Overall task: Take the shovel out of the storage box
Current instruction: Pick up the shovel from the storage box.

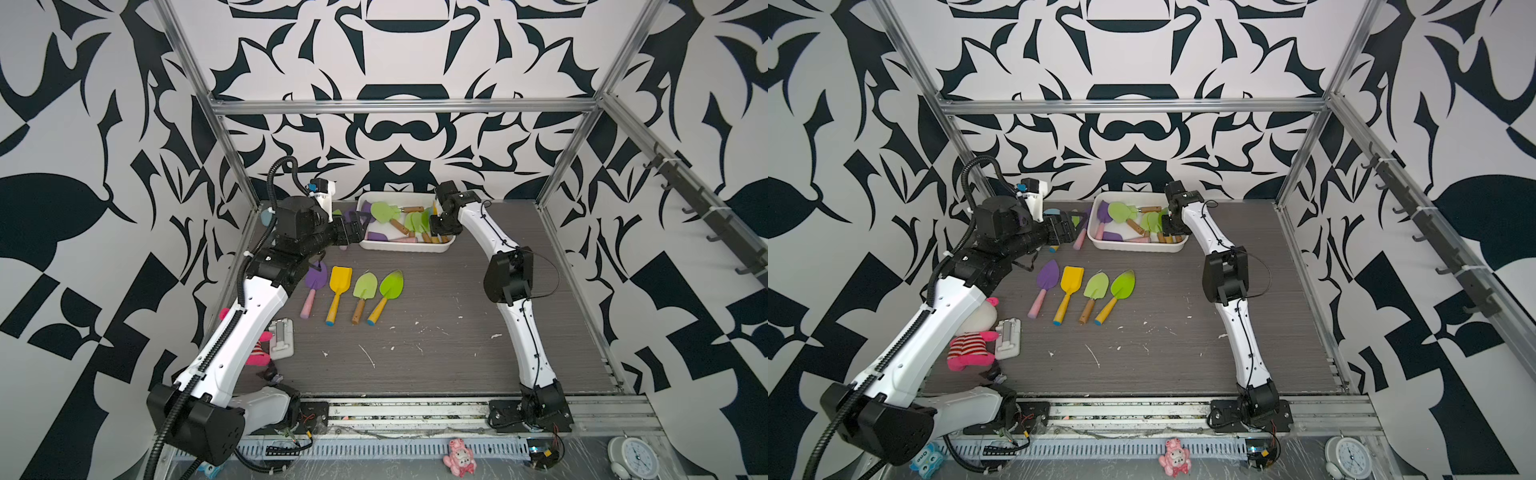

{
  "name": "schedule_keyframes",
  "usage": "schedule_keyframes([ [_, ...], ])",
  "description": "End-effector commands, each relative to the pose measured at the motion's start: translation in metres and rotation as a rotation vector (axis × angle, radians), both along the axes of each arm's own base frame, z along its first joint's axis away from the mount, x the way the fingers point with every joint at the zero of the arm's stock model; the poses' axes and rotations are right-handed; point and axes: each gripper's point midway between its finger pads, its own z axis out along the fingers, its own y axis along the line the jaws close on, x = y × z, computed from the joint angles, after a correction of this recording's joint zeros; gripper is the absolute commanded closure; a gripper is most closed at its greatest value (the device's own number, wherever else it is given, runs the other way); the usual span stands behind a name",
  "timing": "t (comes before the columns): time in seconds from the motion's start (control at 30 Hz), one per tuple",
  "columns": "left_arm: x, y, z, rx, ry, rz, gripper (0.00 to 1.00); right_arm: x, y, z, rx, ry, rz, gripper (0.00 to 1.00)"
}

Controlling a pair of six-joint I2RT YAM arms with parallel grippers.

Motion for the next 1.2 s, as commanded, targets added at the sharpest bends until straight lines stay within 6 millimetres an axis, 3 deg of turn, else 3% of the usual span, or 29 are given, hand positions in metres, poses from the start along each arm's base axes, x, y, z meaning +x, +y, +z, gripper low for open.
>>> schedule_keyframes([
  [0.0, -0.005, 0.014, 0.01, 0.037, -0.024, 0.05, 0.05, -0.001, -0.011, 0.014, -0.065, -0.014, 0.011, 0.46],
  [0.2, -0.004, 0.015, 0.017, 0.044, -0.04, 0.056, 0.05, -0.001, -0.01, 0.0, -0.069, 0.008, 0.017, 0.57],
  [0.3, -0.004, 0.016, 0.019, 0.042, -0.044, 0.06, 0.05, 0.0, -0.011, 0.005, -0.07, -0.007, 0.0, 0.67],
  [0.5, -0.004, 0.017, 0.022, 0.046, -0.058, 0.066, 0.05, 0.002, -0.014, 0.034, -0.061, -0.062, -0.026, 0.85],
  [0.77, 0.0, 0.025, 0.025, 0.048, -0.094, 0.117, 0.01, -0.018, -0.013, 0.079, 0.0, -0.102, -0.055, 1.0],
  [1.17, 0.022, 0.026, 0.029, 0.089, -0.155, 0.125, 0.01, -0.078, -0.005, 0.134, 0.138, -0.139, -0.125, 1.0],
])
